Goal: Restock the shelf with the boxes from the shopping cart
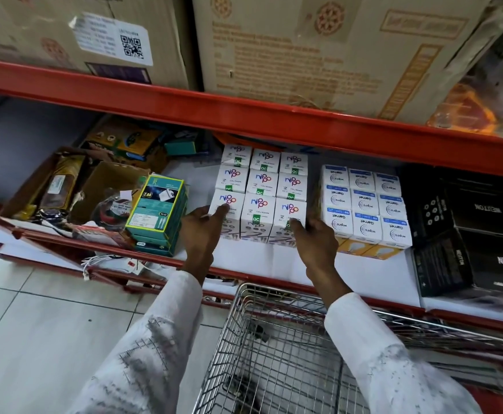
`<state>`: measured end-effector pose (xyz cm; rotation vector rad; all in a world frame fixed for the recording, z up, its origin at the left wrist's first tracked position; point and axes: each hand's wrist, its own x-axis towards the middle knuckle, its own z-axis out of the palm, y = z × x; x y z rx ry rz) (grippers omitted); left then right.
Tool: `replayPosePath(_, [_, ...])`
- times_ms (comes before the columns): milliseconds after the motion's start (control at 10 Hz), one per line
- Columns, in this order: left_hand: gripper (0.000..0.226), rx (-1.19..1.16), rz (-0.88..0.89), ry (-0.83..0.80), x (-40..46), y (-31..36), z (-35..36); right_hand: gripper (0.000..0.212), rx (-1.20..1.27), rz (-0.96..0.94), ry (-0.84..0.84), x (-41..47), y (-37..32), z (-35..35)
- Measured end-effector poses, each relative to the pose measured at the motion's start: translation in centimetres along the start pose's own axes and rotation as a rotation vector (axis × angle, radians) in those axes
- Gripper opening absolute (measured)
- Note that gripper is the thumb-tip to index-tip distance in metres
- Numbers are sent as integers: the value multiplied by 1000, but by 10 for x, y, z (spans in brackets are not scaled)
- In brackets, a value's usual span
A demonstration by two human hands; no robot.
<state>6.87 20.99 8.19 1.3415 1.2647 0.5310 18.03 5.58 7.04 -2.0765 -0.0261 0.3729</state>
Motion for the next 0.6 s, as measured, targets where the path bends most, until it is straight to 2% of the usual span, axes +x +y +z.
replayPosePath(100, [39,14,39,49,-6,2,4,32,6,-8,2,-1,-1,-1])
replayPosePath(200, [35,-15,68,82,-12,2,8,27,21,-10,-12,-3,-5,-3])
replayPosePath(300, [26,-33,97,75,-12,1,10,27,23,-14,-16,-2,-4,-3])
replayPosePath(400, [17,-10,115,61,-14,2,8,37,-4,-4,-28,-1,-3,-4])
replayPosePath(500, [21,4,103,31,-8,-4,7,38,-22,-12,-43,1,-1,-5])
replayPosePath(600, [45,53,85,57,-10,-1,6,34,-61,-60,-33,-2,-7,-8])
